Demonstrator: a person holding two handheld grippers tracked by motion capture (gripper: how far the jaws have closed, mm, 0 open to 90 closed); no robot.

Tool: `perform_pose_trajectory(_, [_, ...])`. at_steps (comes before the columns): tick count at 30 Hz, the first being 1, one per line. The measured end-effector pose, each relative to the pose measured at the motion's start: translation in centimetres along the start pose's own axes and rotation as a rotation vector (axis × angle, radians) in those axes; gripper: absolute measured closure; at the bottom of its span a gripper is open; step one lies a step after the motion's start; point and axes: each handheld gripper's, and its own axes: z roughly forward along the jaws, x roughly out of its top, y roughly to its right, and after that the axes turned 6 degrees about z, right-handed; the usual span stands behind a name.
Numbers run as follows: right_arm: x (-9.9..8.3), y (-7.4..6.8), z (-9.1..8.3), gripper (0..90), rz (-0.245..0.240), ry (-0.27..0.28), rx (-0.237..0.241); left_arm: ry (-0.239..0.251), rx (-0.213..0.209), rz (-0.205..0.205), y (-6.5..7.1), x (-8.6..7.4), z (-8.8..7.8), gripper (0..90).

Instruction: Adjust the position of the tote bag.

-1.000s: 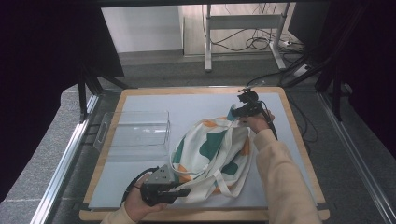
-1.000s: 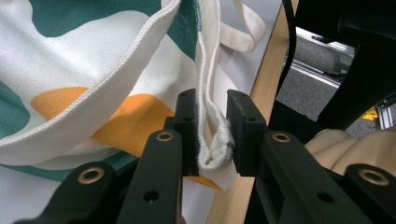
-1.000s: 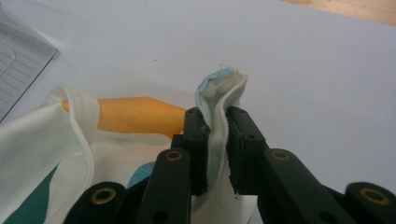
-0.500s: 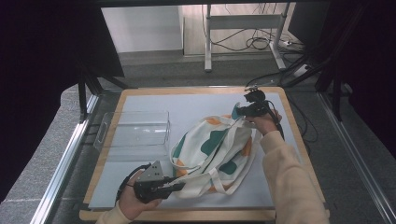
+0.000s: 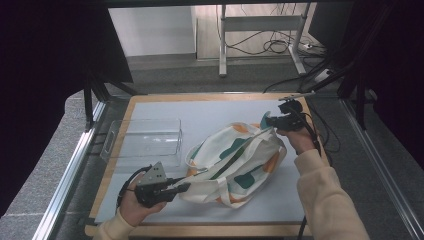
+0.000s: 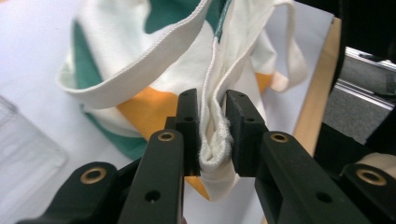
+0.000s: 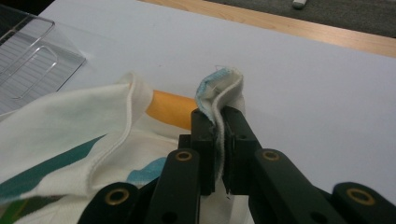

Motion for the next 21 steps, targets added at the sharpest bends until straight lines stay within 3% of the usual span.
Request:
perform_pose_trajectory(10, [-2.1,1.1,-2.9,82.9,0.027,0.052,0.027,0.005,0.082,-0.009,-3.1,1.5,0.0,76.9])
perform_pose_trajectory(21, [-5.3,1.2,-5.7,82.5,0.035,0.09,0.043,-0.018,0.066,-0.042,-4.9,2.5,0.9,76.9])
